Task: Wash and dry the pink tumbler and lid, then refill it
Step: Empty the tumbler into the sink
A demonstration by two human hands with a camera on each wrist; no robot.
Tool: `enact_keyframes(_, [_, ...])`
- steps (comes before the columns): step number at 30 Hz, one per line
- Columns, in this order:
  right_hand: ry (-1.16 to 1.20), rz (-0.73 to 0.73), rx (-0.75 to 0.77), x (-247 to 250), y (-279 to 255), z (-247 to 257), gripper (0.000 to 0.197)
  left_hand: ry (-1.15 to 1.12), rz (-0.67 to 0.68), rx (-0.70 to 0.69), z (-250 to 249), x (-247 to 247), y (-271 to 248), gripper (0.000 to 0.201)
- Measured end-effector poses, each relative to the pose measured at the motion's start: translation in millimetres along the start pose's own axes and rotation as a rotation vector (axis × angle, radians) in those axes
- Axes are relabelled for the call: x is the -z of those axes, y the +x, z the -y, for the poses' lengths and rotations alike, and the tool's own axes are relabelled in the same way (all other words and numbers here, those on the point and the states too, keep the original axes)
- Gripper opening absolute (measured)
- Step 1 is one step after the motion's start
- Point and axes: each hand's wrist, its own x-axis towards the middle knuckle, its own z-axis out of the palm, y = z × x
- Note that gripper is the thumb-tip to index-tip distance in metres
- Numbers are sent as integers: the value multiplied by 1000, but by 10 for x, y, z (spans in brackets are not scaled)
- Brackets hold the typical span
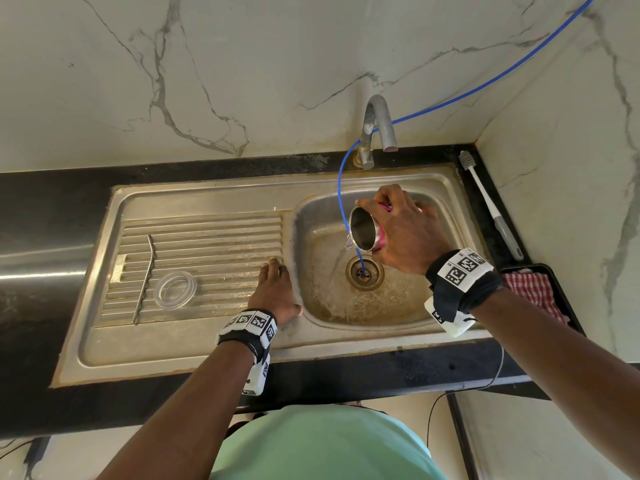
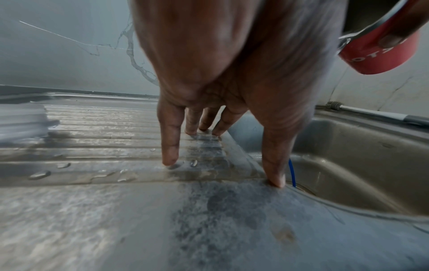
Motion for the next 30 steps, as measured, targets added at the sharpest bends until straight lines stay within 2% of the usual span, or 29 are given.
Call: enact_keyframes(30, [-85,-32,55,-19,25,-38,89,8,3,-16,17,6,-11,119])
